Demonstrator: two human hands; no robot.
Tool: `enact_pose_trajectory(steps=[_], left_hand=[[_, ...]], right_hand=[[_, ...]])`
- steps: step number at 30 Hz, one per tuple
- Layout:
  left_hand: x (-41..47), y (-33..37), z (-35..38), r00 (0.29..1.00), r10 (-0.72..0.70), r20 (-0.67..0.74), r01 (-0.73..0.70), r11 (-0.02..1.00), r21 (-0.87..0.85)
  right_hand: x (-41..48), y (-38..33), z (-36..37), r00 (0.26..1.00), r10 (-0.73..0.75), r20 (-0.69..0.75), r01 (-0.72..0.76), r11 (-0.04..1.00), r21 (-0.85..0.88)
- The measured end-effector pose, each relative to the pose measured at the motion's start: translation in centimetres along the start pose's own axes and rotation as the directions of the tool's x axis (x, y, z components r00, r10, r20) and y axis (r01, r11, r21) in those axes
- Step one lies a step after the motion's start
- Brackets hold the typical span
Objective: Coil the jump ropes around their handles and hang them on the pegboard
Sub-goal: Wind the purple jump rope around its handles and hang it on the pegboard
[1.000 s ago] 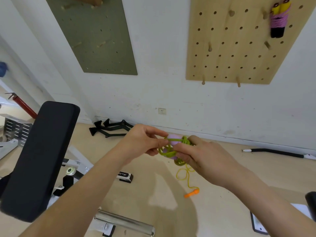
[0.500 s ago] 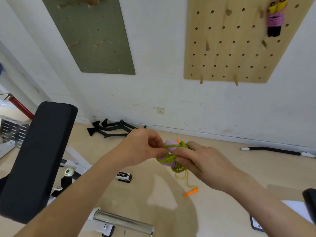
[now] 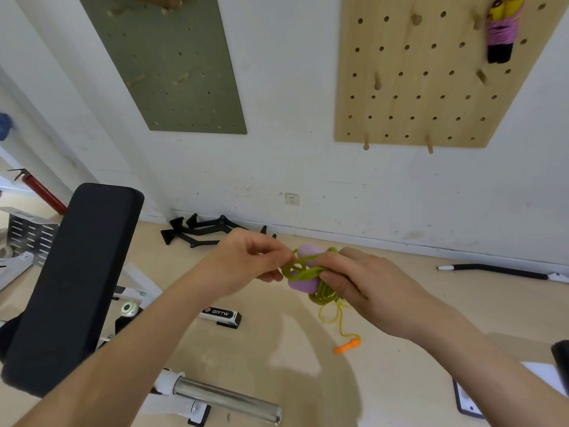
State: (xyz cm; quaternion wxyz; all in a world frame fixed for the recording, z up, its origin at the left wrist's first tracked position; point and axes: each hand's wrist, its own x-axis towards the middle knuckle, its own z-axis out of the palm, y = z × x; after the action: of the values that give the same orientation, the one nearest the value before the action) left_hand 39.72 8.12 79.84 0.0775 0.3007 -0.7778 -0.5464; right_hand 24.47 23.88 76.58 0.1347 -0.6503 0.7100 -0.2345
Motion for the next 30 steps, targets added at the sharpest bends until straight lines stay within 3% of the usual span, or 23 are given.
enact_pose_trajectory(steps=[6, 11, 14, 16, 17, 19, 20, 21, 22, 25, 28, 30], left_hand=[[0.5, 0.4, -0.3, 0.978, -0.2, 0.056, 0.197, 0.979, 0.062], [1.5, 0.1, -0.2, 0.959, -0.263, 0.108, 0.267, 0.964, -0.02], [1.6, 0.4, -0.1, 0.969, -0.228, 0.095, 0.215, 0.968, 0.128], [1.5, 0.6, -0.2, 0.994, -0.102, -0.025, 0.105, 0.943, 0.317], [1.4, 0.6, -0.3, 0.993, 0.063, -0.098, -0.012, 0.895, 0.446], [1.2, 0.6, -0.7, 0.87, 0.486, -0.081, -0.283, 0.628, 0.725], [1.2, 0.5, -1.0, 0.802, 0.596, -0.03, -0.341, 0.499, 0.797], [1.5, 0.3, -1.5, 0.771, 0.637, -0.005, -0.357, 0.439, 0.825], [1.8, 0.4, -2.1, 0.782, 0.622, -0.019, -0.32, 0.429, 0.845], [2.7, 0.3, -4.4, 0.842, 0.493, -0.22, -0.099, 0.542, 0.835], [3.2, 0.5, -4.3, 0.871, 0.418, -0.258, -0.046, 0.592, 0.805], [3.6, 1.4, -3.7, 0.918, 0.248, -0.31, 0.012, 0.762, 0.648]], right_hand=[[0.0, -1.0, 0.0, 1.0, -0.019, -0.001, 0.018, 0.953, -0.304], [-0.3, -0.8, 0.3, 1.0, -0.024, 0.008, 0.025, 0.949, -0.314], [-0.3, -0.7, 0.5, 1.0, 0.0, 0.027, 0.006, 0.977, -0.215], [-0.3, -0.5, 0.6, 0.999, -0.001, 0.042, 0.006, 0.992, -0.124], [-0.3, -0.5, 0.5, 0.999, -0.006, 0.04, 0.009, 0.997, -0.078], [-0.2, -0.8, 0.0, 0.999, -0.033, 0.021, 0.033, 0.999, -0.008], [-0.2, -1.1, -0.5, 0.999, -0.042, 0.019, 0.042, 0.998, 0.04], [-0.3, -1.2, -1.0, 0.999, -0.029, 0.025, 0.027, 0.994, 0.103], [-0.6, -1.2, -1.3, 1.0, -0.008, 0.03, 0.003, 0.987, 0.163], [-1.2, -1.1, -1.6, 0.998, 0.064, 0.012, -0.065, 0.97, 0.234], [-0.9, -1.3, -1.0, 0.998, 0.062, -0.006, -0.06, 0.988, 0.142], [-0.6, -1.0, -0.9, 0.998, 0.063, -0.011, -0.062, 0.996, 0.065]])
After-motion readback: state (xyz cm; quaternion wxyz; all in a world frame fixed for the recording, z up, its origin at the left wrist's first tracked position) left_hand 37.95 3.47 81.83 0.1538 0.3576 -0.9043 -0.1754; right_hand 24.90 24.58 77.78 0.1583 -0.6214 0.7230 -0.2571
